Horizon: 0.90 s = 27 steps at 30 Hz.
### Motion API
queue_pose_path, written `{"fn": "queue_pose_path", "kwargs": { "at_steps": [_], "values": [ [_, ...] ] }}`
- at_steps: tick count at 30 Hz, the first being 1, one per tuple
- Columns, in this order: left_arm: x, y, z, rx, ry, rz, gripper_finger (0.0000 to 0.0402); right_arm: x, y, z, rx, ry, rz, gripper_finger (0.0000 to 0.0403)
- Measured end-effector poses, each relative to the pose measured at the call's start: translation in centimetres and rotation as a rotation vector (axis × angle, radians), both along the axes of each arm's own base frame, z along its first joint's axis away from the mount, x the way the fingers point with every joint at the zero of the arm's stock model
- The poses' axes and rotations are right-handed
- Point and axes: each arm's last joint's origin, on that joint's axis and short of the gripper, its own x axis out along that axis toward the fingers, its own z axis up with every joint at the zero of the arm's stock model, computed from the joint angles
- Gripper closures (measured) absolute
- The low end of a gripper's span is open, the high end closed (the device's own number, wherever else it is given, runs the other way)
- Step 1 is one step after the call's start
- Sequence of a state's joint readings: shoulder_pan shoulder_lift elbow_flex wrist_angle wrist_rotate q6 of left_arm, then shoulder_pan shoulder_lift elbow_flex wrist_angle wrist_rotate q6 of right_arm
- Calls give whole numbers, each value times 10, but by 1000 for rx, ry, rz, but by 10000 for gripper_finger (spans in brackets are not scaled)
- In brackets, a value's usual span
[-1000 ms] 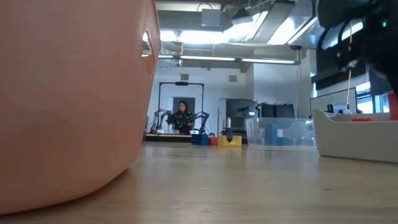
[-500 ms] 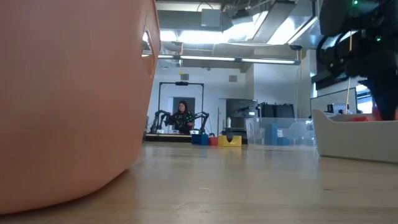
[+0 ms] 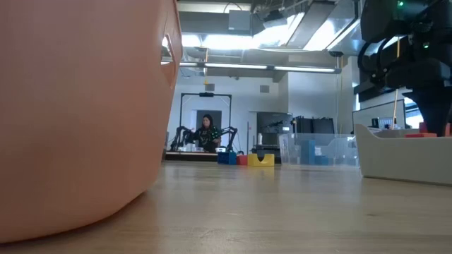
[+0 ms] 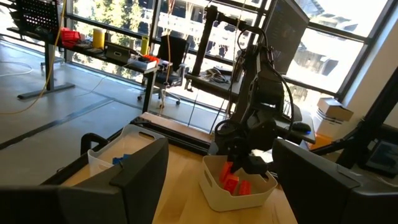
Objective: Sort & place blocks by color
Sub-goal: Put the orange game piece into the gray bin, then put the blue game piece into the transparent bin
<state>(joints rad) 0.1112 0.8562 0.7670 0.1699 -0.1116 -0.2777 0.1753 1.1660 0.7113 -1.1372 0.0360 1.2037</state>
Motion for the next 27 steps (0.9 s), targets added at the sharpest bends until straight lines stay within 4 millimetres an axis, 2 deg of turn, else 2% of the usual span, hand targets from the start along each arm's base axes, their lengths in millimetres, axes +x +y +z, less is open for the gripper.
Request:
{"fn": "queue_pose_path", "kwargs": {
  "at_steps": [7,18,22,27],
  "values": [
    [0,0,0,0,0,0,123,0,0,0,1,0,5,241],
    [0,0,0,0,0,0,123,0,0,2,11,-5,38,231],
    [0,0,0,0,0,0,123,2,1,15,14,-32,89,231],
    [0,0,0,0,1,0,123,11,1,45,0,-145,159,230]
  ]
}}
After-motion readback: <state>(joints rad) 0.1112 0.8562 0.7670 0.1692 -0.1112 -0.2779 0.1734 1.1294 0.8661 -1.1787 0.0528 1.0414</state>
